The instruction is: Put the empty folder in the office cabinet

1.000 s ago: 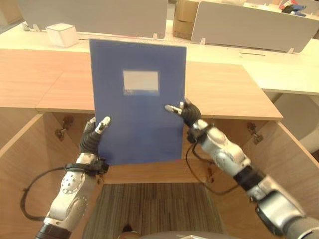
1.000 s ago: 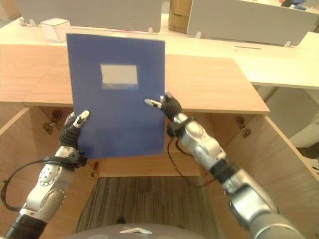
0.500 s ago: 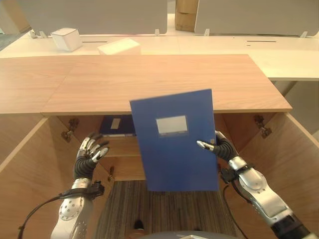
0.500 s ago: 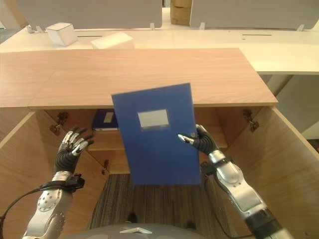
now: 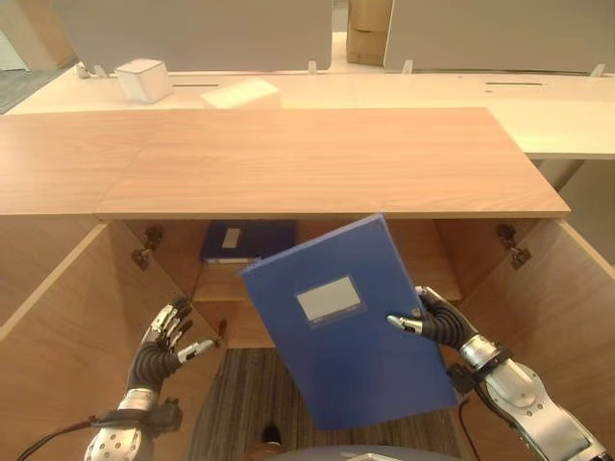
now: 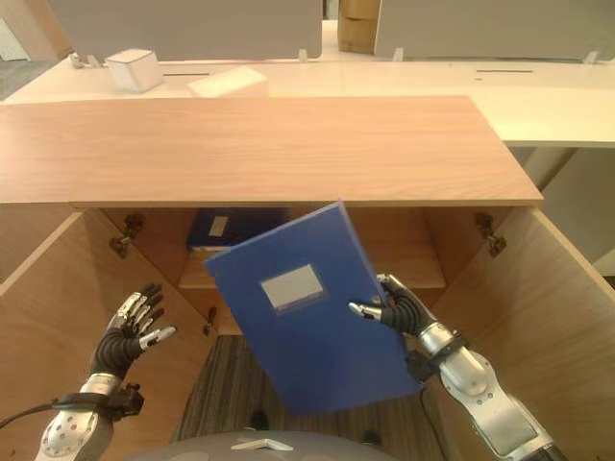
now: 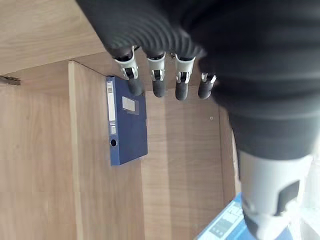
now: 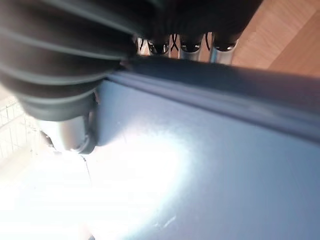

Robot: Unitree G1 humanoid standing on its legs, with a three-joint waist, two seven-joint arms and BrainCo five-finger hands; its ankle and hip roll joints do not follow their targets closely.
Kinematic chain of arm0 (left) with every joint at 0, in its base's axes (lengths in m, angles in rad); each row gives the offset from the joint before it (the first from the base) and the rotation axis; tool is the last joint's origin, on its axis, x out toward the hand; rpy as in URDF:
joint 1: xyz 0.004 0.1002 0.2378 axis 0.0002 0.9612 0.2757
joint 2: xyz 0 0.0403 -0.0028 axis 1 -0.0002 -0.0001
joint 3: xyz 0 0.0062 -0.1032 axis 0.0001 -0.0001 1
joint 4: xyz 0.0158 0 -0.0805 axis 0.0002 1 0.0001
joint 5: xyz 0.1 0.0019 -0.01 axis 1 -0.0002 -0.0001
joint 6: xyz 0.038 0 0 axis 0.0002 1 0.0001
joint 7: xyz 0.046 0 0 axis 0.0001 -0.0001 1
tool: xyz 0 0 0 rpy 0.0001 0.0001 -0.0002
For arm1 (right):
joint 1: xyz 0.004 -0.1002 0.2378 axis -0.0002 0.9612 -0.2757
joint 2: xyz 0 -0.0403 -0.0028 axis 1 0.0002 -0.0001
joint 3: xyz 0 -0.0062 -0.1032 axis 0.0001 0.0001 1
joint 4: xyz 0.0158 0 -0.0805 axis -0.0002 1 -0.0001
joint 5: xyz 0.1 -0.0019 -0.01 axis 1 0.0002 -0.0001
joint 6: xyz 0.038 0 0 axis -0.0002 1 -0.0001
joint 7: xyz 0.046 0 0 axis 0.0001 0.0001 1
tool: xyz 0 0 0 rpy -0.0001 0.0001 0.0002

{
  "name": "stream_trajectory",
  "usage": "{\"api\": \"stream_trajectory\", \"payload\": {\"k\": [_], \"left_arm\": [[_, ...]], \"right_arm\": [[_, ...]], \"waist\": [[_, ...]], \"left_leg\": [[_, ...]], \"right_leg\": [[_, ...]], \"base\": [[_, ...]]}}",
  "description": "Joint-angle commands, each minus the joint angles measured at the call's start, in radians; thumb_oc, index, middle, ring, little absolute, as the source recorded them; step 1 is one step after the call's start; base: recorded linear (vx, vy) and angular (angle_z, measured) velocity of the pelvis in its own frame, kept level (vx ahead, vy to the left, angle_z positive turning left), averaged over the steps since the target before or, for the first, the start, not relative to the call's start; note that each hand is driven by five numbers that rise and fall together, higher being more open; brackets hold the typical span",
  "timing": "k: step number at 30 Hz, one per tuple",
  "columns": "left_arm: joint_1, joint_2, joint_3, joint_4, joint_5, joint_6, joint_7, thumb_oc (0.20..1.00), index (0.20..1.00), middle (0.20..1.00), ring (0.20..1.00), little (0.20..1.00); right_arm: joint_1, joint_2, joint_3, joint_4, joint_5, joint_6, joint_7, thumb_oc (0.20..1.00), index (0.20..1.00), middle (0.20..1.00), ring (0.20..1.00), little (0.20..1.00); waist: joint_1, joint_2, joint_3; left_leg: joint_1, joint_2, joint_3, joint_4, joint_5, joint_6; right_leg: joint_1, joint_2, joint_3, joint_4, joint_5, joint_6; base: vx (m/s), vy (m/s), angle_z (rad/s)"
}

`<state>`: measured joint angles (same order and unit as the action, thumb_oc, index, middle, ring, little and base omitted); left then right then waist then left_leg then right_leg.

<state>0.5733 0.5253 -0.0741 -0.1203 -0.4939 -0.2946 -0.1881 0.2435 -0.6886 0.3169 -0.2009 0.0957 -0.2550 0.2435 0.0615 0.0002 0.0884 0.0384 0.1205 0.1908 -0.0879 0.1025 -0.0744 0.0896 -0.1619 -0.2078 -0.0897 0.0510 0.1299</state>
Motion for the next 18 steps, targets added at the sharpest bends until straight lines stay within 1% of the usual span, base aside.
{"api": "stream_trajectory", "payload": {"k": [1,2,3,7,11,13,15,16,18], "left_arm": [[-0.079,0.057,0.02,0.001,0.02,-0.078,-0.004,1.0,1.0,1.0,1.0,1.0],[-0.084,0.061,0.012,0.016,0.015,-0.078,0.002,1.0,1.0,1.0,1.0,1.0],[-0.1,0.064,-0.002,0.041,-0.005,-0.077,0.006,1.0,1.0,1.0,1.0,1.0],[-0.116,0.066,-0.023,0.109,-0.014,-0.083,0.013,1.0,1.0,1.0,1.0,1.0],[-0.147,0.061,-0.051,0.178,-0.005,-0.083,0.019,1.0,1.0,1.0,1.0,1.0],[-0.184,0.037,-0.078,0.263,0.0,-0.073,0.03,1.0,1.0,1.0,1.0,1.0],[-0.202,0.021,-0.081,0.303,0.0,-0.073,0.034,1.0,1.0,1.0,1.0,1.0],[-0.226,0.005,-0.088,0.354,0.007,-0.064,0.04,1.0,1.0,1.0,1.0,1.0],[-0.244,-0.009,-0.083,0.407,0.009,-0.057,0.044,1.0,1.0,1.0,1.0,1.0]], "right_arm": [[-0.092,-0.035,-0.001,-0.057,0.016,-0.084,-0.011,0.2,0.2,0.2,0.2,0.2],[-0.102,-0.04,0.015,-0.039,0.018,-0.081,-0.013,0.2,0.2,0.2,0.2,0.2],[-0.123,-0.045,0.036,-0.003,0.013,-0.074,-0.023,0.2,0.2,0.2,0.2,0.2],[-0.164,-0.067,0.073,0.041,-0.002,-0.08,-0.035,0.2,0.2,0.2,0.2,0.2],[-0.242,-0.067,0.128,0.107,-0.032,-0.076,-0.055,0.2,0.2,0.2,0.2,0.2],[-0.334,-0.041,0.183,0.184,-0.074,-0.059,-0.082,0.2,0.2,0.2,0.2,0.2],[-0.366,-0.023,0.201,0.218,-0.082,-0.058,-0.094,0.2,0.2,0.2,0.2,0.2],[-0.421,0.014,0.217,0.281,-0.077,-0.047,-0.112,0.2,0.2,0.2,0.2,0.2],[-0.462,0.05,0.219,0.343,-0.067,-0.04,-0.13,0.2,0.2,0.2,0.2,0.2]], "waist": [[0.004,-0.011,0.048],[0.005,-0.007,0.069],[0.01,-0.003,0.107],[0.024,0.006,0.177],[0.034,0.014,0.206],[0.049,0.017,0.226],[0.051,0.014,0.227],[0.061,0.013,0.229],[0.071,0.007,0.23]], "left_leg": [[0.028,0.03,-0.044,0.001,-0.077,-0.035],[0.014,0.03,-0.047,0.001,-0.07,-0.036],[-0.014,0.03,-0.054,0.001,-0.055,-0.038],[-0.083,0.029,-0.07,0.001,-0.021,-0.038],[-0.134,0.024,-0.074,0.001,-0.003,-0.037],[-0.174,0.018,-0.077,0.004,0.006,-0.034],[-0.187,0.015,-0.077,0.006,0.008,-0.032],[-0.202,0.009,-0.078,0.011,0.006,-0.028],[-0.217,0.0,-0.079,0.017,0.001,-0.021]], "right_leg": [[-0.021,-0.043,-0.005,0.017,0.015,0.048],[-0.037,-0.043,-0.006,0.02,0.019,0.049],[-0.065,-0.043,-0.008,0.028,0.025,0.05],[-0.136,-0.048,-0.013,0.048,0.041,0.052],[-0.193,-0.056,-0.013,0.065,0.052,0.054],[-0.229,-0.065,-0.011,0.069,0.062,0.056],[-0.239,-0.067,-0.01,0.07,0.063,0.056],[-0.248,-0.073,-0.007,0.066,0.069,0.058],[-0.253,-0.082,-0.004,0.058,0.076,0.062]], "base": [[-0.14,-0.012,0.06],[-0.21,-0.008,0.05],[-0.26,-0.013,0.05],[-0.2,-0.009,0.12],[-0.1,0.025,0.04],[-0.1,0.061,-0.01],[-0.02,0.055,-0.05],[0.01,0.086,0.04],[0.03,0.124,0.03]]}}
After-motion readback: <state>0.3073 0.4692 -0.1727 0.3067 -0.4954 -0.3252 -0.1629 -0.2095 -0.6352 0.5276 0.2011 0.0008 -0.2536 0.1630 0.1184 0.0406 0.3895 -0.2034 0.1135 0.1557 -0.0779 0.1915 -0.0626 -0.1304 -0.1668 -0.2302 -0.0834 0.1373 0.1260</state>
